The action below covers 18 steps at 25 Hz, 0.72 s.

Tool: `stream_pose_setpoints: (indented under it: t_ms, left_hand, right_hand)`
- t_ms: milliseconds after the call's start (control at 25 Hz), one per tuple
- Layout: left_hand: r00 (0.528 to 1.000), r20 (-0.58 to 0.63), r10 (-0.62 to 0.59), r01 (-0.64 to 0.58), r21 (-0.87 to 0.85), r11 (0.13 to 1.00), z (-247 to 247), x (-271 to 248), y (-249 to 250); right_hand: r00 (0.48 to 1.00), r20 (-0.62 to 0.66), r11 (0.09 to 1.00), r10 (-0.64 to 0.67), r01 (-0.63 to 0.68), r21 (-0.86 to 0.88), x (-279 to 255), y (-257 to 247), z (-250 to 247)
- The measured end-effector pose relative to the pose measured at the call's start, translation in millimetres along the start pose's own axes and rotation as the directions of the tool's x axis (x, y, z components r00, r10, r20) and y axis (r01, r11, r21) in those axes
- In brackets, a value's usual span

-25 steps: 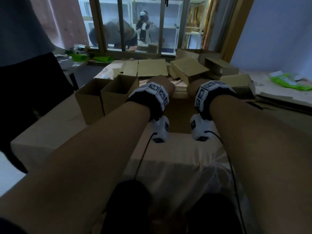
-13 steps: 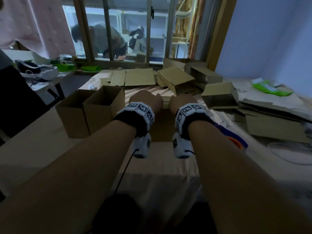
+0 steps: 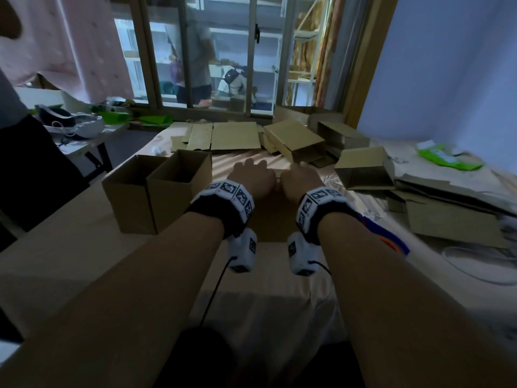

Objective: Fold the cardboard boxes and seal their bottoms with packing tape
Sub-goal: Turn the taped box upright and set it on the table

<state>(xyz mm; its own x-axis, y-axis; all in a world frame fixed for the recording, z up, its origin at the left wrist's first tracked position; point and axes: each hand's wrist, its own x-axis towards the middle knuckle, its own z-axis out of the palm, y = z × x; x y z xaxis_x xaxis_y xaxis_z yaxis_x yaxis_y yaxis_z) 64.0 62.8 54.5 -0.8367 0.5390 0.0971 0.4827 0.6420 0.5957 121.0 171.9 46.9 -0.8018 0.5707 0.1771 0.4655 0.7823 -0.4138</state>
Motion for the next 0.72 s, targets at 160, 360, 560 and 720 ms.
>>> stream_pose_setpoints:
  t_ms: [160,360,560,720]
  left_hand:
    - [0.998,-0.046,-0.036,0.018,-0.336,0.942,-9,2,-15]
    - [0.980,0.170,-0.098,0.191,-0.709,0.678,-10,-8,-26]
    - [0.921,0.371,-0.120,0.377,-0.772,0.512,-17,-23,-29]
    - [0.901,0.379,-0.211,0.377,-0.442,0.814,-35,-32,-23]
  right_hand:
    - [0.973,-0.096,0.921,0.208,-0.161,0.354,-1,14,11]
    - [0.971,-0.139,0.901,0.195,-0.121,0.417,-2,20,17]
    - [0.981,-0.030,0.872,0.193,-0.157,0.464,-6,22,12]
    - [0.977,-0.019,0.905,0.211,-0.188,0.382,-1,22,-7]
